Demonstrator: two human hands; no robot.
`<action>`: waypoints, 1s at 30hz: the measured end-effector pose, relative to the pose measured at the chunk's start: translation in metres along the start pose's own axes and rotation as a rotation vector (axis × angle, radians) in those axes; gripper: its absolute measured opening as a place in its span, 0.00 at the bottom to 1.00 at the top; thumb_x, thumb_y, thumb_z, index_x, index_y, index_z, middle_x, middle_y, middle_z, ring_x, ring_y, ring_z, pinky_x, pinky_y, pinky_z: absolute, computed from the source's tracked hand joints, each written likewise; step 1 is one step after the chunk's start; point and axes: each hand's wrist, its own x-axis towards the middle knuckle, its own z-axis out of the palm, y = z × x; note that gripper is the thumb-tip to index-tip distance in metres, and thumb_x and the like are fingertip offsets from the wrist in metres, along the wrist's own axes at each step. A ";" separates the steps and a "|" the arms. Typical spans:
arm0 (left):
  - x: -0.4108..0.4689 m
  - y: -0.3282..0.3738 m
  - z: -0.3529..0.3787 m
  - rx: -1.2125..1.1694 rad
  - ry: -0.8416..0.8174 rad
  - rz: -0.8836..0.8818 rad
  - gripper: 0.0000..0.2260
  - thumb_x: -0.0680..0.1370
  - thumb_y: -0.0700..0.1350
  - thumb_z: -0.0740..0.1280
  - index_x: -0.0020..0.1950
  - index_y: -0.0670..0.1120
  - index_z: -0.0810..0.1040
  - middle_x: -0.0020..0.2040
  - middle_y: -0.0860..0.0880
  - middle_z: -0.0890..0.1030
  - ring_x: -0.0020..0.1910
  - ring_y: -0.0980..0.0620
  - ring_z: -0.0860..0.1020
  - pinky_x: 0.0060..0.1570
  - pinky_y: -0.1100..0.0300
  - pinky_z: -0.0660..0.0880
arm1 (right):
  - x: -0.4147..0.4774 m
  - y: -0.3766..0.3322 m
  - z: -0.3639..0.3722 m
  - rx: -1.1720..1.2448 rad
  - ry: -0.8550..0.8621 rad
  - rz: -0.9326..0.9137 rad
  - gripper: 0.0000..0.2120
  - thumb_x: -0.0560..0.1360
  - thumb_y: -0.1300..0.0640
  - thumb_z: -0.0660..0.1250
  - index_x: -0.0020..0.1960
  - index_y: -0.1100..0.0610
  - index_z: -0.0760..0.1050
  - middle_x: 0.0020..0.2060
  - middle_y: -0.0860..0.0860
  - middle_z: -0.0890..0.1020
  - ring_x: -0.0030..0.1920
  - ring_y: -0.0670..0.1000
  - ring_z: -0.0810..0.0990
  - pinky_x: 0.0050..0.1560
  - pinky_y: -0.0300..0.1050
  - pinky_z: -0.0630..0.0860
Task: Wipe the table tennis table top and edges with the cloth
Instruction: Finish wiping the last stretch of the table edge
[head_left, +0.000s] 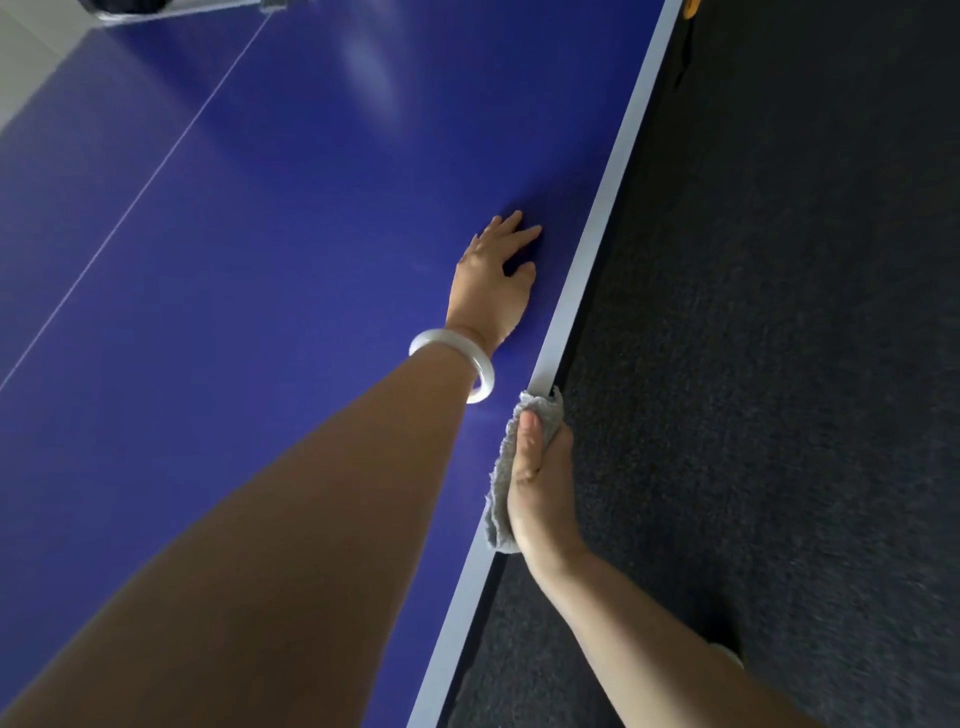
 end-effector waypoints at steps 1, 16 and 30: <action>-0.008 0.000 -0.003 -0.073 0.000 -0.038 0.20 0.81 0.36 0.61 0.72 0.47 0.74 0.76 0.52 0.67 0.78 0.54 0.58 0.71 0.70 0.52 | 0.001 0.001 0.000 0.003 0.001 0.003 0.11 0.83 0.49 0.57 0.61 0.55 0.67 0.51 0.47 0.78 0.44 0.30 0.77 0.47 0.24 0.70; -0.232 -0.075 -0.057 0.596 -0.078 0.086 0.25 0.83 0.52 0.44 0.81 0.49 0.54 0.81 0.53 0.51 0.80 0.55 0.49 0.79 0.55 0.46 | -0.054 0.014 0.019 0.030 0.133 -0.059 0.19 0.84 0.52 0.56 0.69 0.63 0.69 0.60 0.58 0.79 0.61 0.50 0.79 0.64 0.41 0.74; -0.231 -0.075 -0.055 0.574 -0.060 0.103 0.25 0.83 0.52 0.46 0.80 0.50 0.57 0.81 0.53 0.54 0.80 0.56 0.49 0.78 0.56 0.46 | -0.033 0.011 0.017 0.072 0.201 -0.088 0.21 0.84 0.50 0.59 0.73 0.58 0.66 0.63 0.48 0.76 0.63 0.40 0.77 0.55 0.22 0.69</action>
